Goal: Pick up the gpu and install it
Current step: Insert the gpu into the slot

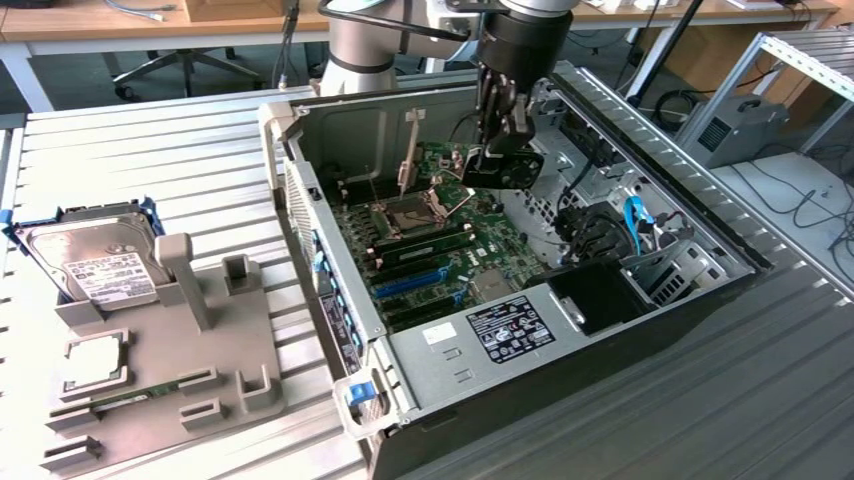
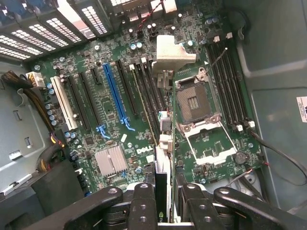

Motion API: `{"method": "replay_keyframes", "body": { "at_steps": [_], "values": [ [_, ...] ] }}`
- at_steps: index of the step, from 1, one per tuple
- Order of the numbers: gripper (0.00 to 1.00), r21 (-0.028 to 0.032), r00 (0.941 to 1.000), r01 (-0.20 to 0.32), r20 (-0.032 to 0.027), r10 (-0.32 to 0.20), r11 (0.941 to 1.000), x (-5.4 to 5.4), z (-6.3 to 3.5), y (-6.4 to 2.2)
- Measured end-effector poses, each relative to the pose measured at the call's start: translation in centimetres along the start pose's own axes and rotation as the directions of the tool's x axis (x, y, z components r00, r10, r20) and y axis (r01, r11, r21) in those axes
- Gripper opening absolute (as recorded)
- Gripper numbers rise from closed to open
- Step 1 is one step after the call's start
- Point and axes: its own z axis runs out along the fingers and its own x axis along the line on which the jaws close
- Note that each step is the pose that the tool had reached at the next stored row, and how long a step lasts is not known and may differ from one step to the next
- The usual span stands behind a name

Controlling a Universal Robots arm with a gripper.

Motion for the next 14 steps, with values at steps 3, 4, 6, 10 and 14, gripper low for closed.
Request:
{"method": "replay_keyframes", "body": {
  "at_steps": [3, 4, 6, 10, 14],
  "values": [
    [0.26, 0.0, 1.0, 0.004, 0.0001, -0.004, 1.0, 0.0, 0.0, 0.0],
    [0.26, -0.0001, 1.0, 0.005, 0.0001, -0.005, 1.0, 0.0, 0.0, 0.0],
    [0.26, -0.0001, 1.0, 0.008, 0.0002, -0.008, 1.0, 0.0, 0.0, 0.0],
    [0.26, -0.0002, 0.9999, 0.014, 0.0004, -0.014, 0.9999, 0.0, 0.0, 0.0],
    [0.26, -0.0003, 0.9998, 0.019, 0.0005, -0.019, 0.9998, 0.0, 0.0, 0.0]
  ]
}}
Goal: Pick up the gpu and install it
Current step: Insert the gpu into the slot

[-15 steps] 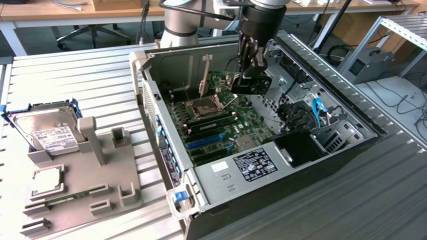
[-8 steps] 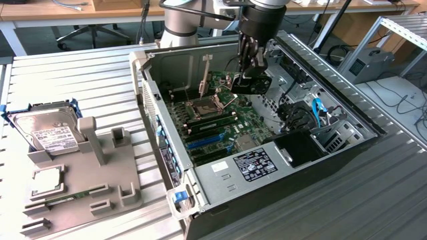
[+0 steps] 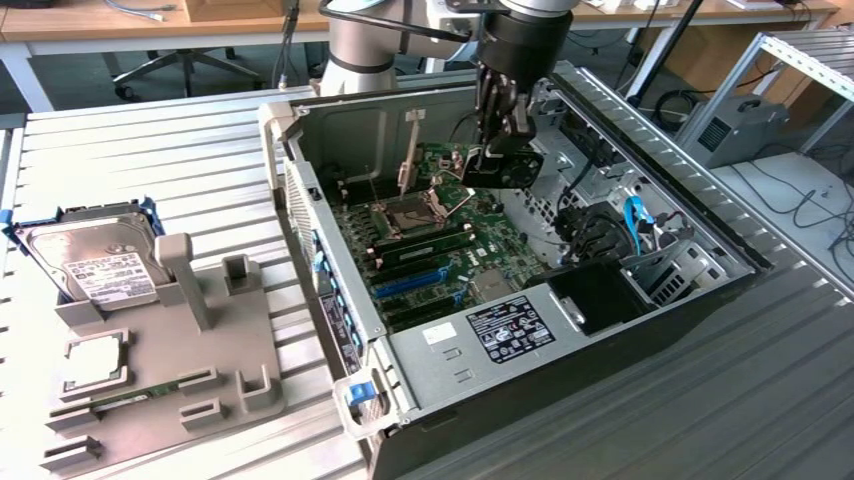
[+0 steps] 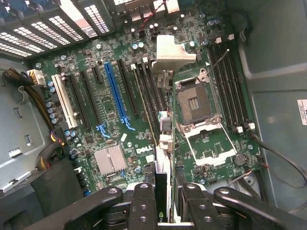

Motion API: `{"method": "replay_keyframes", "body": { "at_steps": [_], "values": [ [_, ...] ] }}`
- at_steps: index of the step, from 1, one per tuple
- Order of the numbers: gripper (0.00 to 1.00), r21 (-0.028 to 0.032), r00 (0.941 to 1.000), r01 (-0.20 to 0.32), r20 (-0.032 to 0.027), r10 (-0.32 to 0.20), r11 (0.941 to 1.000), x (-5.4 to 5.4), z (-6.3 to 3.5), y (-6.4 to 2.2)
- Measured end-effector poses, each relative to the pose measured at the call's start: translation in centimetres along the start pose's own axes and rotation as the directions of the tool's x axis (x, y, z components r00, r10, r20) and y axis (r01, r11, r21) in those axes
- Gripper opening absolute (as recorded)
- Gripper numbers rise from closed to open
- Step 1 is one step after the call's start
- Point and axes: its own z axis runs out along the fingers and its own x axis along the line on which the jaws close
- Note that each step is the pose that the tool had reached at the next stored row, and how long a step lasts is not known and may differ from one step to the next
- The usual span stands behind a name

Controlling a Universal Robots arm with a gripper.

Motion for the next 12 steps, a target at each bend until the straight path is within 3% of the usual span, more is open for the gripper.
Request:
{"method": "replay_keyframes", "body": {
  "at_steps": [12],
  "values": [
    [0.26, -0.0003, 0.9998, 0.019, 0.0006, -0.019, 0.9998, 0.0, 0.0, 0.0]
  ]
}}
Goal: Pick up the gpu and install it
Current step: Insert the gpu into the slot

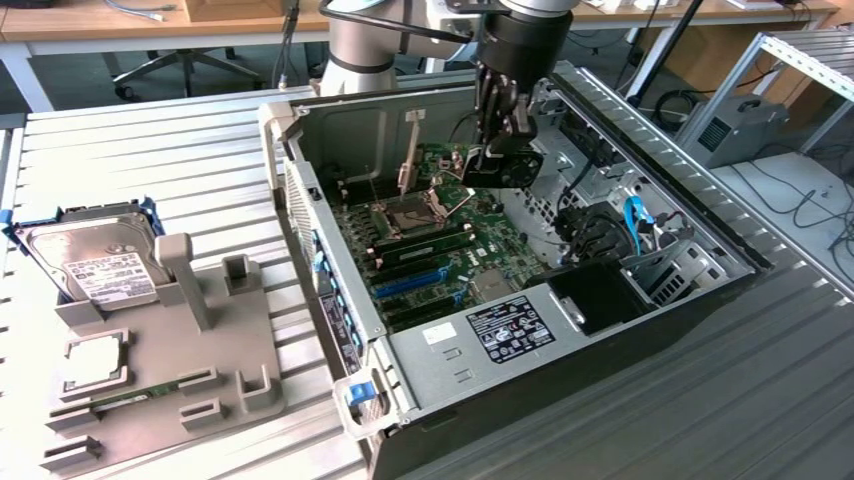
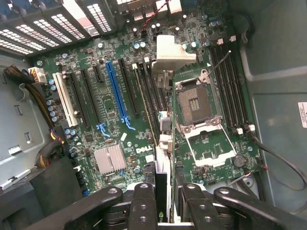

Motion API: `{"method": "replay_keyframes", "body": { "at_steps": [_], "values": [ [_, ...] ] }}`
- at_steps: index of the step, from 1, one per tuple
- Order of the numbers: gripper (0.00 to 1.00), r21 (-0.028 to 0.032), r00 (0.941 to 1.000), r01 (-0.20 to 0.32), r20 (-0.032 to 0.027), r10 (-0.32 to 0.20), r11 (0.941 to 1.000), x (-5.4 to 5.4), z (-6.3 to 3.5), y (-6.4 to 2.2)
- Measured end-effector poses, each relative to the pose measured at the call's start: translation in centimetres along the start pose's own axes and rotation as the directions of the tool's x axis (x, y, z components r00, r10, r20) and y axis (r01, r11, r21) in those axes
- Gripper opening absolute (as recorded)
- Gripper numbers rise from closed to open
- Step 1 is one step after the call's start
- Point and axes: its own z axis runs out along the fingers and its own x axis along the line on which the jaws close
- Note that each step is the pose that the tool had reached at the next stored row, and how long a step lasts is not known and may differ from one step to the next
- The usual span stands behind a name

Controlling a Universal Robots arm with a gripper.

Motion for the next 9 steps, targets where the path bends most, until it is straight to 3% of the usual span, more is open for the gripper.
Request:
{"method": "replay_keyframes", "body": {
  "at_steps": [9],
  "values": [
    [0.26, -0.0002, 0.9999, 0.013, 0.0003, -0.013, 0.9999, 0.0, 0.0, 0.0]
  ]
}}
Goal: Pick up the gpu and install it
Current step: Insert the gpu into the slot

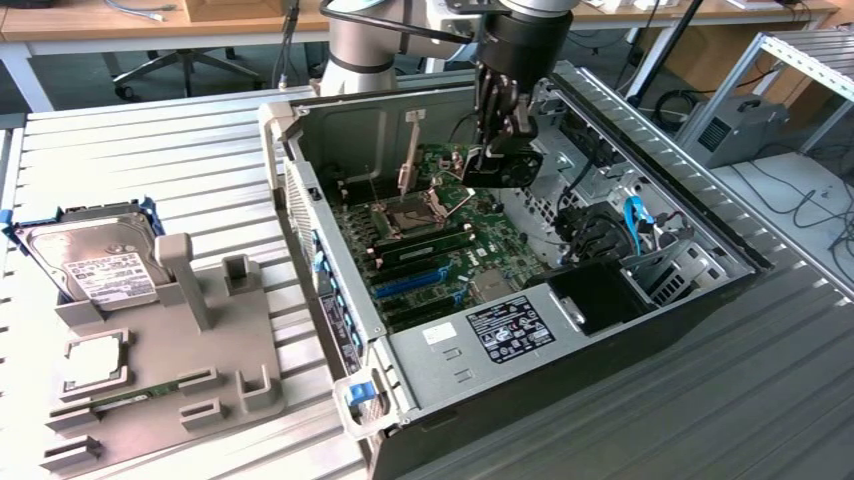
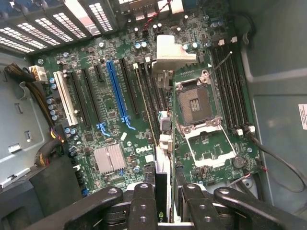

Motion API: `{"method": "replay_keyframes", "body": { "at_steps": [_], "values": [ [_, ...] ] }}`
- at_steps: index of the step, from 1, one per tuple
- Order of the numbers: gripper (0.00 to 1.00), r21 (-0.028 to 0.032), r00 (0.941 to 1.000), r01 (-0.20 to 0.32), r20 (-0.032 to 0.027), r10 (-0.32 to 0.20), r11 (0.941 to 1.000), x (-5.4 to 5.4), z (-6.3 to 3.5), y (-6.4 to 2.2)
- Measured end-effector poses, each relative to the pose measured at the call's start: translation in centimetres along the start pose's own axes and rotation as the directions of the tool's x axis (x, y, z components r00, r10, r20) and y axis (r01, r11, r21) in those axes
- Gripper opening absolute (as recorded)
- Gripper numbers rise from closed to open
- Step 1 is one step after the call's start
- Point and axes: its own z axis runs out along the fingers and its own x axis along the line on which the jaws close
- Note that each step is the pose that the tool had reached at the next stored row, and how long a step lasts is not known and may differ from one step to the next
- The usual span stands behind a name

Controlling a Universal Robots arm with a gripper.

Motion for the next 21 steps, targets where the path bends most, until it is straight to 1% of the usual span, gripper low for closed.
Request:
{"method": "replay_keyframes", "body": {
  "at_steps": [21],
  "values": [
    [0.26, -0.0005, 0.9996, 0.029, 0.0008, -0.029, 0.9996, 0.0, 0.0, 0.0]
  ]
}}
